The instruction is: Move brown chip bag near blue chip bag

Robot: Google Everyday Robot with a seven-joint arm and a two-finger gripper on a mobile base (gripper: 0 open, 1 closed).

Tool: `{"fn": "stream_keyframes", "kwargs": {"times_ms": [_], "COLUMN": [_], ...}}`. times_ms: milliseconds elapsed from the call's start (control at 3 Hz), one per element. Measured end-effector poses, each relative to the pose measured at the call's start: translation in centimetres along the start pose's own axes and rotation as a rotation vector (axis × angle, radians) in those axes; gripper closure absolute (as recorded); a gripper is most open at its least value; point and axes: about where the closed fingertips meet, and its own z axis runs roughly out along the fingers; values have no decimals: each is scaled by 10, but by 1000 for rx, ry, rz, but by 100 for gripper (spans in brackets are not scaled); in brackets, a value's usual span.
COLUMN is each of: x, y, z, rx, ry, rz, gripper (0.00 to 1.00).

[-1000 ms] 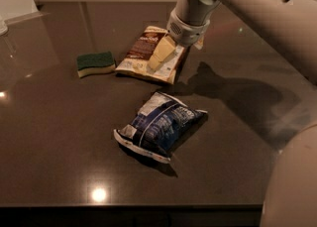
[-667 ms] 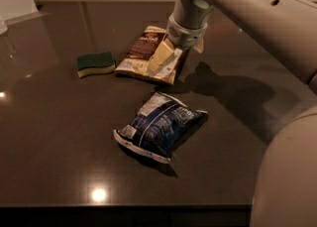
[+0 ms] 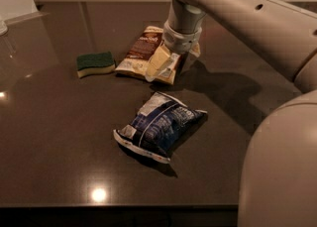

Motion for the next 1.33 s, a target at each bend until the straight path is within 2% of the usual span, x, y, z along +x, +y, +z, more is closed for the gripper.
{"fn": "stream_keyframes", "kwargs": {"times_ms": [333, 667, 1000, 1333], "x": [-5, -8, -9, -7], "y": [3, 3, 2, 5], "z": [4, 1, -10, -36], "rx": [-6, -12, -7, 10], "ry": [11, 8, -11, -52], "rz": [-15, -21, -29, -77], "gripper": [17, 40, 64, 86]}}
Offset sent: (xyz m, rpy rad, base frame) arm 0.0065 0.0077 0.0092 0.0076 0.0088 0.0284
